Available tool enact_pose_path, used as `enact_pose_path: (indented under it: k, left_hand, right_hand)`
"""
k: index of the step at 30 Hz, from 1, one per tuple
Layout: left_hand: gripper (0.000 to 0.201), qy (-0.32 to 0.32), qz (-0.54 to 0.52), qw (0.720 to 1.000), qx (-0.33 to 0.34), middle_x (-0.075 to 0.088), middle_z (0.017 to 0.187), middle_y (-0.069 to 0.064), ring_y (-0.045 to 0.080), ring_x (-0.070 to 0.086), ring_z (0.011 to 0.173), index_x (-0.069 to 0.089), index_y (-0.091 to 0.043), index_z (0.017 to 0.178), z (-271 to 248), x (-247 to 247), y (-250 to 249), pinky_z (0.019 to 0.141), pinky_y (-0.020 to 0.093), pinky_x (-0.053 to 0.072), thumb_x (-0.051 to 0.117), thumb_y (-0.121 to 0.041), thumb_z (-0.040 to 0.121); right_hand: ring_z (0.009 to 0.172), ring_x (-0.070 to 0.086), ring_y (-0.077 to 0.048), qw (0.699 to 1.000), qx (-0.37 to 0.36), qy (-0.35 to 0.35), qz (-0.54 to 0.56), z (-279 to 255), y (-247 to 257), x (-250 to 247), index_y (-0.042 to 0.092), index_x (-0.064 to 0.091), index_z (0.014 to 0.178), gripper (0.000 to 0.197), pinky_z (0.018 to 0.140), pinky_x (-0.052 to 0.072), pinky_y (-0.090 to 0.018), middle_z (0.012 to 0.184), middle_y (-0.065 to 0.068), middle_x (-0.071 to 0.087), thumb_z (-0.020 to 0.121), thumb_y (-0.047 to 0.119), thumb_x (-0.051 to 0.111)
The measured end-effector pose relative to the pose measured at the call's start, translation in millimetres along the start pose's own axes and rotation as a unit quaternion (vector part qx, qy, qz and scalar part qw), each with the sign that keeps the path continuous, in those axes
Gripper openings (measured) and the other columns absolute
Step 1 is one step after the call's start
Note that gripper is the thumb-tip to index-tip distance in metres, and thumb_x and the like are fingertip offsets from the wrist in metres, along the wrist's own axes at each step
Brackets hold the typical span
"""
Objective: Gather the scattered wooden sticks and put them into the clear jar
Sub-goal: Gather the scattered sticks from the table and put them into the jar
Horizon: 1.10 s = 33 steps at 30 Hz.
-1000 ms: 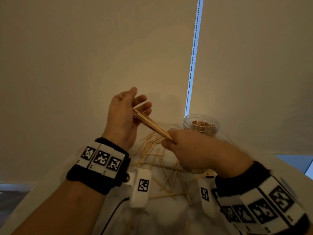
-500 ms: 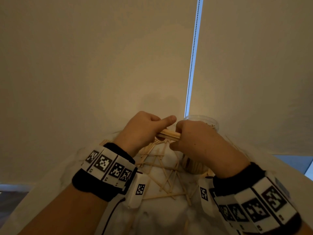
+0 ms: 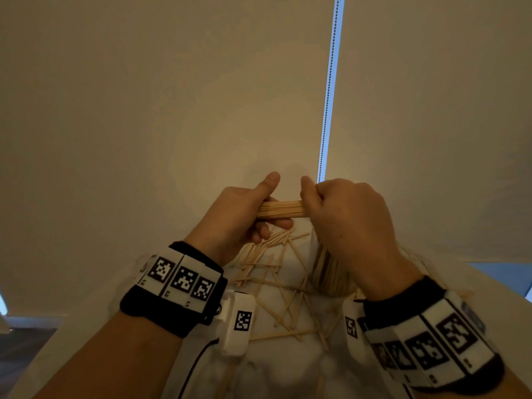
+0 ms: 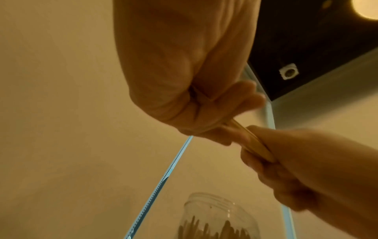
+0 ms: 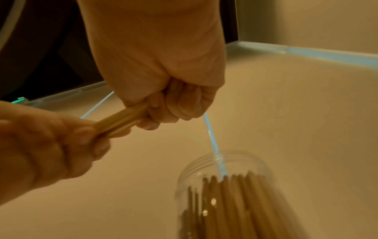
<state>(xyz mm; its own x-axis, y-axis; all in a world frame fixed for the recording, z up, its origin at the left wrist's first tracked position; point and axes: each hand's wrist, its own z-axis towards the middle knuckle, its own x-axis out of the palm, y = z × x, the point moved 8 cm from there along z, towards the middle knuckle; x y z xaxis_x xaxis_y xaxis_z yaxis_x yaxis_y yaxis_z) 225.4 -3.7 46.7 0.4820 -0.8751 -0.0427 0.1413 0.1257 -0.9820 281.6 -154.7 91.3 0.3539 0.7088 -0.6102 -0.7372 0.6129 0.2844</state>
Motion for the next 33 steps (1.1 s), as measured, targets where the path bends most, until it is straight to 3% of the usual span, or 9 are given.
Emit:
enact_pose_path:
  k: [4, 6, 11, 16, 20, 23, 27, 30, 33]
  left_hand:
    - [0.049, -0.054, 0.034, 0.997, 0.044, 0.06, 0.054, 0.008, 0.013, 0.037, 0.038, 0.073, -0.004, 0.07, -4, 0, -3, 0.037, 0.018, 0.03, 0.065, -0.046, 0.094]
    - [0.046, -0.073, 0.007, 0.996, 0.058, 0.06, 0.053, 0.008, 0.014, 0.036, 0.039, 0.072, -0.006, 0.069, -5, 1, -3, 0.038, 0.018, 0.03, 0.064, -0.044, 0.095]
    - [0.043, -0.066, -0.049, 0.994, 0.076, 0.063, 0.058, 0.011, 0.015, 0.039, 0.039, 0.07, -0.011, 0.068, -10, 15, -6, 0.038, 0.02, 0.032, 0.06, -0.039, 0.099]
    - [0.048, -0.009, -0.106, 0.994, 0.007, 0.074, 0.083, 0.02, 0.02, 0.06, 0.053, 0.07, -0.006, 0.104, -7, 31, 1, 0.048, 0.025, 0.048, 0.049, -0.049, 0.101]
    - [0.039, -0.016, -0.03, 0.999, -0.018, 0.077, 0.101, 0.007, 0.015, 0.072, 0.085, 0.063, -0.014, 0.119, -3, 31, 18, 0.071, 0.03, 0.06, 0.064, -0.043, 0.095]
    - [0.075, 0.046, 0.037, 0.997, -0.052, 0.068, 0.122, 0.002, 0.013, 0.066, 0.11, 0.048, -0.02, 0.138, 8, 51, 40, 0.087, 0.033, 0.059, 0.082, -0.047, 0.077]
    - [0.134, 0.106, 0.137, 0.985, -0.022, 0.047, 0.149, -0.002, 0.014, 0.048, 0.133, 0.01, -0.027, 0.159, 30, 82, 45, 0.114, 0.043, 0.04, 0.093, -0.052, 0.057]
    - [0.138, 0.134, 0.172, 0.976, -0.008, 0.049, 0.148, -0.005, 0.013, 0.048, 0.133, -0.003, -0.014, 0.16, 39, 100, 38, 0.114, 0.037, 0.036, 0.094, -0.04, 0.064]
    - [0.111, 0.123, 0.227, 0.966, 0.017, 0.055, 0.119, -0.012, 0.009, 0.054, 0.114, 0.02, -0.007, 0.154, 43, 102, 30, 0.096, 0.027, 0.043, 0.09, -0.033, 0.072]
  right_hand:
    - [0.061, 0.056, -0.012, 0.998, 0.025, 0.013, 0.057, 5, -13, -10, 0.027, 0.059, 0.077, 0.051, 0.059, 0.044, -0.029, 0.063, 0.007, 0.059, 0.096, 0.067, 0.033]
    - [0.064, 0.056, -0.013, 0.996, 0.058, 0.042, 0.056, 4, -20, -8, 0.024, 0.059, 0.072, 0.058, 0.06, 0.041, -0.029, 0.063, 0.006, 0.059, 0.094, 0.07, 0.032]
    - [0.049, 0.05, -0.015, 0.988, 0.065, 0.067, 0.122, 12, -27, -20, 0.011, 0.063, 0.06, 0.057, 0.05, 0.033, -0.026, 0.05, -0.002, 0.053, 0.095, 0.053, 0.047]
    - [0.047, 0.045, -0.022, 0.987, 0.112, 0.048, 0.106, 21, -63, -53, 0.005, 0.065, 0.063, 0.049, 0.05, 0.037, -0.031, 0.046, -0.005, 0.046, 0.091, 0.043, 0.053]
    - [0.051, 0.05, -0.03, 0.987, 0.151, 0.017, 0.05, 29, -103, -75, 0.004, 0.064, 0.062, 0.05, 0.05, 0.039, -0.032, 0.057, -0.02, 0.055, 0.091, 0.042, 0.052]
    - [0.048, 0.048, -0.025, 0.987, 0.157, 0.028, -0.029, 42, -118, -71, 0.006, 0.062, 0.059, 0.047, 0.045, 0.032, -0.028, 0.052, -0.01, 0.051, 0.091, 0.039, 0.052]
    - [0.051, 0.047, -0.02, 0.98, 0.129, 0.098, -0.118, 64, -113, -37, 0.013, 0.056, 0.06, 0.038, 0.046, 0.028, -0.025, 0.058, -0.004, 0.052, 0.088, 0.039, 0.057]
    - [0.056, 0.048, -0.021, 0.977, 0.066, 0.134, -0.153, 76, -92, -8, 0.016, 0.047, 0.061, 0.037, 0.05, 0.03, -0.026, 0.061, -0.001, 0.048, 0.089, 0.039, 0.058]
    - [0.068, 0.053, -0.024, 0.964, -0.004, 0.203, -0.173, 78, -72, 22, 0.016, 0.049, 0.072, 0.036, 0.059, 0.038, -0.03, 0.064, 0.001, 0.047, 0.092, 0.044, 0.059]
